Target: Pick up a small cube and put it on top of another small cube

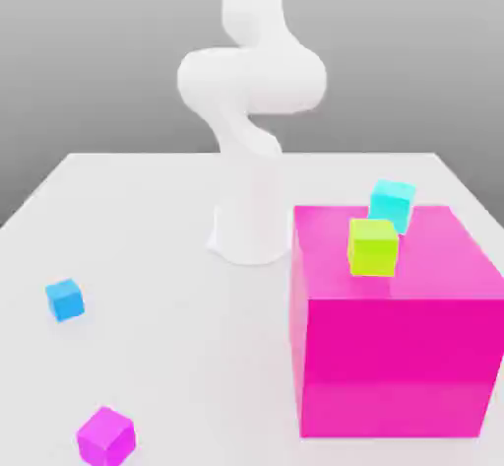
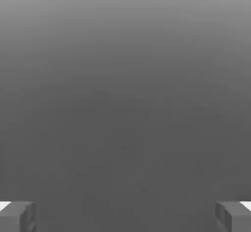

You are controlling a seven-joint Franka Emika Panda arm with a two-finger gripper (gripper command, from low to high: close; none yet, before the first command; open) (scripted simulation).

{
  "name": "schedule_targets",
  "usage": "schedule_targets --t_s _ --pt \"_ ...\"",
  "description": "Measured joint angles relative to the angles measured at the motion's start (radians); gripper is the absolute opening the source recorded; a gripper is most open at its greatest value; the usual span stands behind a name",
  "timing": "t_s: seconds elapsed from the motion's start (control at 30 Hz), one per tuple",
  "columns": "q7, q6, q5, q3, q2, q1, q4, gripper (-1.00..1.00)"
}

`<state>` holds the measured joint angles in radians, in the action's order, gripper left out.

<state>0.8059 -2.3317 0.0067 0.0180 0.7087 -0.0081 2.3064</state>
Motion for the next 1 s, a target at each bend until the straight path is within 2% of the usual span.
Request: schedule_targets --t_s 0.6,0.9,1.0 --pt "0.020 -0.229 0.080 0.122 -0.659 -0.080 0.046 0.00" --pt "0.033 -0.342 0.115 0.152 -0.985 -0.143 0.069 0.00" --pt "0.020 -0.411 0.138 0.133 -1.093 -0.169 0.055 0.00"
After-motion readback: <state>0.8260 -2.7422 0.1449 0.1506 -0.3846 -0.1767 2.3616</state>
